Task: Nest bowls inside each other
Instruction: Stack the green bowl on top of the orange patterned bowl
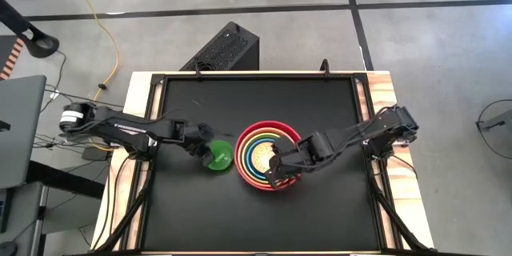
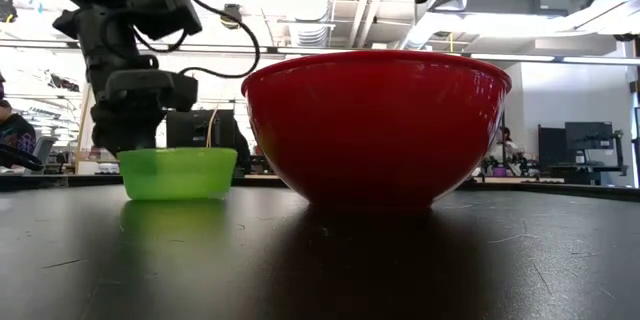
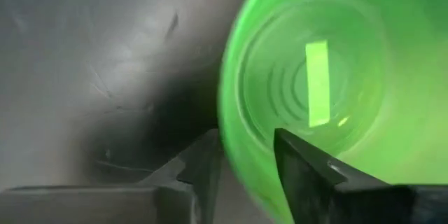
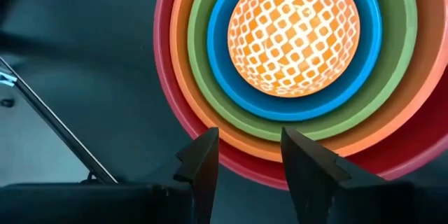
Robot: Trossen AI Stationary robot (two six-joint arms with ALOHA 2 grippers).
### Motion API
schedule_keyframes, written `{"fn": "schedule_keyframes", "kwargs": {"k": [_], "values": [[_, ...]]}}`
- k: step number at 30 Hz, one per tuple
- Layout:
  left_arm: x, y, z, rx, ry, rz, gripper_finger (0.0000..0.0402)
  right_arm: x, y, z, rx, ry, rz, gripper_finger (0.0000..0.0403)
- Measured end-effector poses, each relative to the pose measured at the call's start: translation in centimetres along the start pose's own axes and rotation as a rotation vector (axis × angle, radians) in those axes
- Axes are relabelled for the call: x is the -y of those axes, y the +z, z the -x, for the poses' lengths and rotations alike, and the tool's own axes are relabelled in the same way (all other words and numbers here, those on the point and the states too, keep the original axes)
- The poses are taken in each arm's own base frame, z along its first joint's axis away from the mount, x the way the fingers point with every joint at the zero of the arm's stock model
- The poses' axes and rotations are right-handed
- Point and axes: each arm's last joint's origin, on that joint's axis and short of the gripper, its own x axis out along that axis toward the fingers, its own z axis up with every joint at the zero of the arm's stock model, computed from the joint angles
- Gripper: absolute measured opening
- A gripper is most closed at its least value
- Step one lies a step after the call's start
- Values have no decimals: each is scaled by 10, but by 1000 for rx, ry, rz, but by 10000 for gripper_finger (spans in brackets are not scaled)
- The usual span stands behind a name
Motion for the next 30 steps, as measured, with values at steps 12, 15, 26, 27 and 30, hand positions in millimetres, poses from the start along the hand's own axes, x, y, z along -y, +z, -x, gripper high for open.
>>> {"fn": "schedule_keyframes", "kwargs": {"k": [12, 15, 26, 27, 30], "values": [[4, 3, 20, 75, -97, 36, 1, -4, -7, 1, 0, 20, -67, 169], [7, 5, 42, 165, -153, 86, 0, -8, -4, 2, 73, 48, -126, 169], [47, 40, 122, 490, -82, 73, 0, -15, 50, 1, 388, 208, -211, 169], [49, 44, 123, 472, -38, 51, 0, -14, 55, 1, 400, 212, -213, 169], [60, 57, 124, 425, 46, 9, 0, -9, 69, 0, 430, 208, -212, 169]]}}
